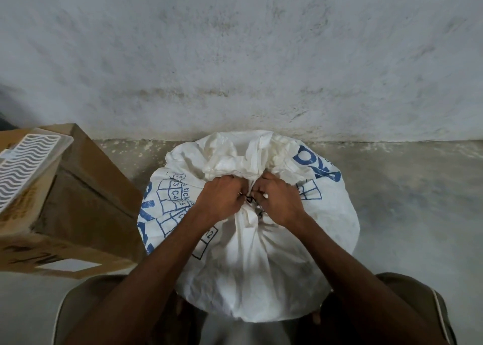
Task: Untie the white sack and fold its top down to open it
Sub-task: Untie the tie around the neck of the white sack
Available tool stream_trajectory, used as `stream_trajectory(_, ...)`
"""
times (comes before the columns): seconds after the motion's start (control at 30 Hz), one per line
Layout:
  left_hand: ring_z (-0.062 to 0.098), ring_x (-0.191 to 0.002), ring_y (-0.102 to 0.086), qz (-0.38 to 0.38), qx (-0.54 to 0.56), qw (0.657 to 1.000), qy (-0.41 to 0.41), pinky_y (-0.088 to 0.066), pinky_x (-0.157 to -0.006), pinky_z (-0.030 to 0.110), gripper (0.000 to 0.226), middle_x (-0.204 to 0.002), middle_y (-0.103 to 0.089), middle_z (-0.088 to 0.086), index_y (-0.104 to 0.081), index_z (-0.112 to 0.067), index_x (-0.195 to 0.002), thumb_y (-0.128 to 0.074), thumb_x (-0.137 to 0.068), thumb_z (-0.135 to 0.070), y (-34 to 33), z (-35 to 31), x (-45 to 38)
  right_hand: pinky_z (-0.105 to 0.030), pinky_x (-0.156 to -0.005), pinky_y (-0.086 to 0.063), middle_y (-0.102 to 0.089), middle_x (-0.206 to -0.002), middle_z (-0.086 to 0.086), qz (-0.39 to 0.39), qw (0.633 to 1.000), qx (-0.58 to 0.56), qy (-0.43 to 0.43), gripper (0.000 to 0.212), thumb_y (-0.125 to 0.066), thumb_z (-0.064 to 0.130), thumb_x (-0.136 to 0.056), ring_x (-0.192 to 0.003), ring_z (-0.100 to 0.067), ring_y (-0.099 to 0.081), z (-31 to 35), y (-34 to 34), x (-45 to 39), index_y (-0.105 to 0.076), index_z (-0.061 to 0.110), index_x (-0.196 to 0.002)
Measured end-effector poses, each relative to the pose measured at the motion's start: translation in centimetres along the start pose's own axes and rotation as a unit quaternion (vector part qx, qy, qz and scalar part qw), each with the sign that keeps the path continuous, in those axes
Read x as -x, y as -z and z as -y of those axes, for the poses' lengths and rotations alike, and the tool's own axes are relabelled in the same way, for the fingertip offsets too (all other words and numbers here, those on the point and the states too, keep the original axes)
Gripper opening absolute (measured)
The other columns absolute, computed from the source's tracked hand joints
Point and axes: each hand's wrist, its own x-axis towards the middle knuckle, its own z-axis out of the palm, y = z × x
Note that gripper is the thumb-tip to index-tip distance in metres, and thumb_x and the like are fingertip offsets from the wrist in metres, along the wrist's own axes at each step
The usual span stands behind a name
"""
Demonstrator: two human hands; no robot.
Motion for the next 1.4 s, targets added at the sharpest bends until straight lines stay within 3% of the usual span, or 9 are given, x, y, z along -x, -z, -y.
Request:
stream_trajectory(0.13,0.027,-0.1,-0.066,0.005,-0.001,1.0,-0.001,-0.055,-0.079,0.041,0.018,-0.108,-0.07,0.001,-0.066,-0.026,-0.104,-0.057,-0.089,-0.027,0.3,-0.3,0.1,-0.036,-0.068,-0.052,-0.055,-0.108,0.008,0.003,1.0,-0.025,0.007,0.008,-0.067,0.029,-0.09,-0.089,-0.021,-0.063,0.1,0.1,0.0,-0.065,0.021,-0.092)
stream_trajectory(0.27,0.016,-0.096,-0.067,0.024,0.054,0.998,-0.009,-0.052,-0.075,0.031,0.018,-0.102,-0.071,-0.011,-0.072,-0.031,-0.098,-0.062,-0.085,-0.023,0.9,0.6,0.0,-0.031,-0.062,-0.046,-0.053,-0.096,0.012,-0.018,0.997,-0.075,0.015,0.008,-0.069,0.024,-0.087,-0.081,-0.011,-0.057,-0.1,0.3,0.1,-0.065,0.017,-0.083)
stream_trajectory(0.4,0.007,-0.087,-0.066,0.045,0.109,0.993,-0.019,-0.057,-0.077,0.037,0.018,-0.093,-0.07,-0.018,-0.072,-0.036,-0.094,-0.064,-0.084,-0.024,1.3,1.8,-0.1,-0.041,-0.066,-0.053,-0.048,-0.088,0.016,-0.015,0.993,-0.11,0.032,0.006,-0.069,0.02,-0.086,-0.077,-0.007,-0.054,-0.7,0.4,0.2,-0.064,0.017,-0.084)
stream_trajectory(0.7,0.005,-0.091,-0.067,0.08,0.145,0.985,-0.052,-0.057,-0.081,0.037,0.025,-0.101,-0.073,-0.014,-0.073,-0.037,-0.103,-0.06,-0.091,-0.02,0.5,3.2,0.1,-0.033,-0.069,-0.051,-0.058,-0.096,0.017,-0.008,0.997,-0.069,0.025,0.014,-0.074,0.037,-0.088,-0.086,-0.011,-0.062,-1.0,0.2,0.1,-0.072,0.023,-0.09)
stream_trajectory(0.93,0.007,-0.085,-0.065,0.112,0.12,0.986,-0.038,-0.057,-0.081,0.039,0.023,-0.092,-0.067,-0.015,-0.071,-0.033,-0.096,-0.059,-0.089,-0.014,1.0,2.3,-0.5,-0.029,-0.063,-0.042,-0.057,-0.099,0.013,0.002,0.998,-0.045,0.042,0.008,-0.066,0.03,-0.09,-0.081,-0.012,-0.06,-1.0,-0.2,-0.2,-0.067,0.022,-0.088)
stream_trajectory(1.07,0.009,-0.091,-0.066,0.055,0.116,0.991,-0.027,-0.057,-0.081,0.038,0.017,-0.096,-0.07,-0.015,-0.071,-0.036,-0.097,-0.061,-0.091,-0.024,0.8,2.0,0.0,-0.034,-0.063,-0.051,-0.053,-0.082,0.006,-0.013,0.977,-0.213,0.011,0.011,-0.07,0.011,-0.087,-0.067,-0.012,-0.055,-1.4,0.3,-0.6,-0.062,0.01,-0.078)
stream_trajectory(1.2,0.006,-0.096,-0.066,0.027,0.16,0.986,-0.027,-0.056,-0.086,0.037,0.018,-0.102,-0.07,-0.019,-0.072,-0.036,-0.101,-0.066,-0.089,-0.024,0.8,2.6,0.6,-0.035,-0.063,-0.058,-0.062,-0.087,-0.011,-0.002,0.916,-0.398,-0.054,0.007,-0.067,0.001,-0.092,-0.06,-0.018,-0.063,-1.2,1.4,-0.6,-0.067,0.002,-0.085)
stream_trajectory(1.33,0.007,-0.101,-0.068,-0.032,0.16,0.987,-0.008,-0.055,-0.089,0.035,0.024,-0.111,-0.072,-0.018,-0.073,-0.037,-0.109,-0.069,-0.087,-0.028,0.6,2.4,1.3,-0.02,-0.058,-0.049,-0.063,-0.071,-0.004,0.022,0.885,-0.458,-0.076,0.009,-0.068,0.004,-0.093,-0.059,-0.013,-0.059,-0.7,2.0,-0.5,-0.07,0.007,-0.084)
stream_trajectory(1.4,0.006,-0.1,-0.069,-0.067,0.153,0.986,-0.004,-0.056,-0.087,0.034,0.026,-0.112,-0.073,-0.019,-0.073,-0.039,-0.109,-0.068,-0.084,-0.033,0.6,2.1,1.4,-0.021,-0.055,-0.044,-0.061,-0.065,-0.001,0.024,0.863,-0.497,-0.091,0.008,-0.07,0.006,-0.091,-0.057,-0.012,-0.053,-0.7,2.1,-0.4,-0.073,0.009,-0.084)
